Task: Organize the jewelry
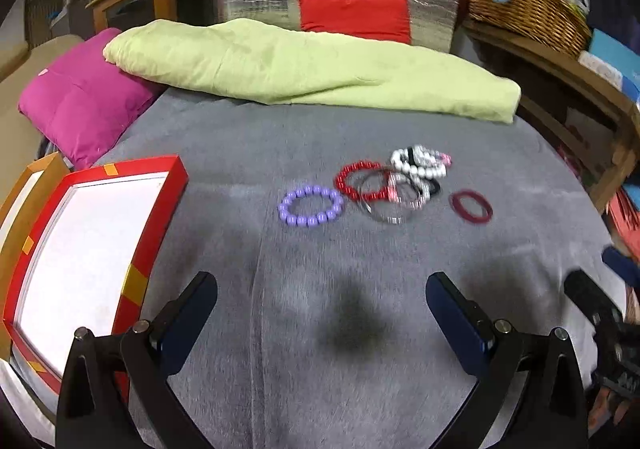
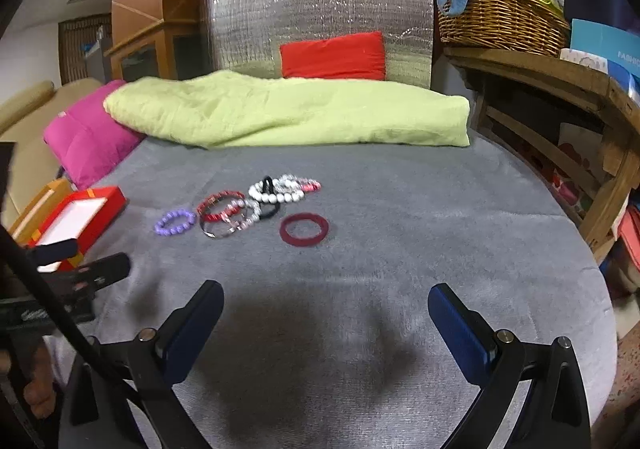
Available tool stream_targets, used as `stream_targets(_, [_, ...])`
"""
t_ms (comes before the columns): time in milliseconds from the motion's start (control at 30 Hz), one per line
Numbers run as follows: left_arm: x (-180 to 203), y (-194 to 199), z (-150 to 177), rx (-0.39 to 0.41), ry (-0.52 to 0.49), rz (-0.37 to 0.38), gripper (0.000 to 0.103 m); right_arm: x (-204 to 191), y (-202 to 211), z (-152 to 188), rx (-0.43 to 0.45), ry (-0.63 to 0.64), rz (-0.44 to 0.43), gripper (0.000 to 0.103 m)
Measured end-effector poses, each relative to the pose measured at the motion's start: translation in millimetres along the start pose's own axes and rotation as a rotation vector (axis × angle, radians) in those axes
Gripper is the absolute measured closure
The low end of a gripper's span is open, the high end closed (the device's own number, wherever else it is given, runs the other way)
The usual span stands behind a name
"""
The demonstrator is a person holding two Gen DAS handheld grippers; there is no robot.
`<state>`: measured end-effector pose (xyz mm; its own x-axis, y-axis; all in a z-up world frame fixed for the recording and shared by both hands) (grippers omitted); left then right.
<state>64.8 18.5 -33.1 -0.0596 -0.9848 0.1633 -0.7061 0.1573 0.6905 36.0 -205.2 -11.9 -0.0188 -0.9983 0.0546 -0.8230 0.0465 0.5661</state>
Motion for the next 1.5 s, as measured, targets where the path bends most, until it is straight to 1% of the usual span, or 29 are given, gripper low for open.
stream_targets(67, [-2, 0, -7, 0.019, 0.032, -0.001, 0.0, 5, 0, -3, -0.001, -0.02, -0.003, 0.0])
stream_targets(133, [-5, -3, -10, 0.021, 0.055, -0.007, 0.0, 11, -5, -2, -0.026, -0.053, -0.015, 0.0])
stream_targets(233, [-10, -4, -12, 0.03, 0.067, -0.02, 0.0, 12, -11, -3, -0.051, -0.071, -0.02, 0.0])
stream_targets(367, [-15, -4, -17, 0.043, 0.078, -0.011, 0.0, 6, -7, -4, -0.025, -0.035, -0.006, 0.0])
stream_targets(467, [-15, -4, -20, 0.058, 0.072, 0.012, 0.0, -1, -6, -3, -0.009, 0.011, 0.018, 0.0])
stream_targets(567, [-12, -7, -20, 0.052, 0.052, 0.029, 0.0, -6, -7, -3, 0.0, 0.032, 0.03, 0.0])
stream_targets(633, [-11, -7, -20, 0.063, 0.031, 0.022, 0.0, -10, -7, -4, 0.012, 0.043, 0.033, 0.0])
stream_targets(700, [-11, -9, -19, 0.058, 0.022, 0.013, 0.0, -13, -7, -5, 0.024, 0.058, 0.039, 0.0])
stream_targets(900, [-12, -10, -18, 0.061, 0.013, -0.006, 0.0, -18, -11, -5, 0.021, 0.079, 0.041, 0.0])
stream_targets(1100, [-11, -7, -15, 0.064, 0.007, -0.021, 0.0, -16, -5, -7, 0.043, 0.07, 0.046, 0.0])
stream_targets(1267, [-13, -9, -12, 0.036, 0.001, -0.031, 0.0, -10, -4, -9, 0.04, 0.051, 0.052, 0.0])
stream_targets(1333, [-18, -14, -11, 0.005, 0.011, -0.034, 0.0, -7, -6, -9, 0.017, 0.031, 0.032, 0.0])
stream_targets(1433, [-27, -19, -10, -0.019, 0.035, -0.039, 0.0, -3, -11, -12, -0.027, -0.006, -0.01, 0.0])
stream_targets(1500, [-31, -23, -9, -0.033, 0.045, -0.039, 0.0, -1, -16, -13, -0.053, -0.012, -0.016, 0.0])
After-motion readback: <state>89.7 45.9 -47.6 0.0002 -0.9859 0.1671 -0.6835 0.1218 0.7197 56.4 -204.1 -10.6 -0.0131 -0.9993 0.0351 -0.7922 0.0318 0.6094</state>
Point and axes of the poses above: each gripper's, at about its wrist camera, not at the fingertips, and y roughly against the way its jaws point, x to its right, z to its underside, the point moved 6 cm from there along -y, roughly the way its jaws point, and after that the axes turned 9 degrees about z, right-handed, at the moved point
